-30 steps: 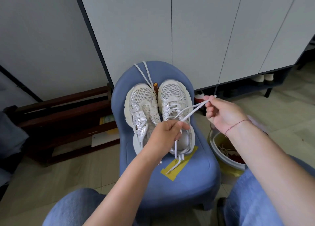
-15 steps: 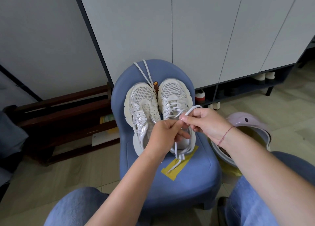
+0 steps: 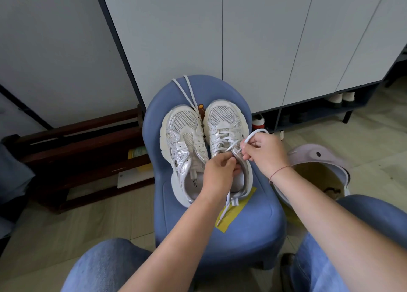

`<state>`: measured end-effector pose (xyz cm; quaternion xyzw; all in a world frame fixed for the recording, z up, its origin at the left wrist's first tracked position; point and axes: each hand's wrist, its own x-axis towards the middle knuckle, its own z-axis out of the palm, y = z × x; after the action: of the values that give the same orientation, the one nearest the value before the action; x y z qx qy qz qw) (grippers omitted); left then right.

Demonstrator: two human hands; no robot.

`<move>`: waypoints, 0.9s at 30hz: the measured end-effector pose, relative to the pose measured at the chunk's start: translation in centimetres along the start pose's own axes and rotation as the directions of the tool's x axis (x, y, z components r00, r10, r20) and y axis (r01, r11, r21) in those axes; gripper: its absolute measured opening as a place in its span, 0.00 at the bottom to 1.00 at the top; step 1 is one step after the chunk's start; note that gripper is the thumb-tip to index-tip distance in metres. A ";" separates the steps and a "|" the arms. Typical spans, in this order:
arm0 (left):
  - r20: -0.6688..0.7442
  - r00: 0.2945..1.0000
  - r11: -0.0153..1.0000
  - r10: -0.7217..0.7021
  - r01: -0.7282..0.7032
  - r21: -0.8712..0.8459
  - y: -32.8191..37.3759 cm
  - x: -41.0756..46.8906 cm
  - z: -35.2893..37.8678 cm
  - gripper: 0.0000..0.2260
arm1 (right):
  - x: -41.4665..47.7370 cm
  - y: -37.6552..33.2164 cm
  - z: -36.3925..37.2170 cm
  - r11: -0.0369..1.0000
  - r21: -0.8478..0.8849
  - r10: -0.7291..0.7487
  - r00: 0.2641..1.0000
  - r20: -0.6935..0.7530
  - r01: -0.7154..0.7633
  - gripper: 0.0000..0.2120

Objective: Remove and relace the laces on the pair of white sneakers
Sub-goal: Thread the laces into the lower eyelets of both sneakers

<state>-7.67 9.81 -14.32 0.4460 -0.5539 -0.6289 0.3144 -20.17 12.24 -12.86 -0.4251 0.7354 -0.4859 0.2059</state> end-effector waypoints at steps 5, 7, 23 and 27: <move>-0.037 0.996 0.988 -0.077 0.071 -0.137 -0.6 0.4 0.6 0.12 | -0.6 -0.5 -0.2 0.960 -0.244 -0.161 0.984 -0.071 0.139 0.07; -0.042 0.993 0.968 -0.115 0.102 -0.228 -0.6 0.4 0.8 0.11 | -0.6 -0.5 -0.2 0.944 -0.280 -0.203 0.976 -0.078 0.174 0.07; 0.022 0.951 0.781 -0.308 0.266 -0.565 -0.4 0.7 1.5 0.10 | -0.1 0.6 0.1 0.966 0.207 0.131 0.984 0.121 -0.154 0.06; -0.012 0.953 0.797 -0.303 0.247 -0.551 -0.6 1.0 1.7 0.10 | -0.3 0.4 0.2 0.932 0.296 0.160 0.970 0.183 -0.209 0.04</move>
<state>-9.52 9.76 -15.11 0.4447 -0.2655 -0.7758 0.3604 -20.03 12.45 -13.32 -0.3527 0.6674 -0.5398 0.3725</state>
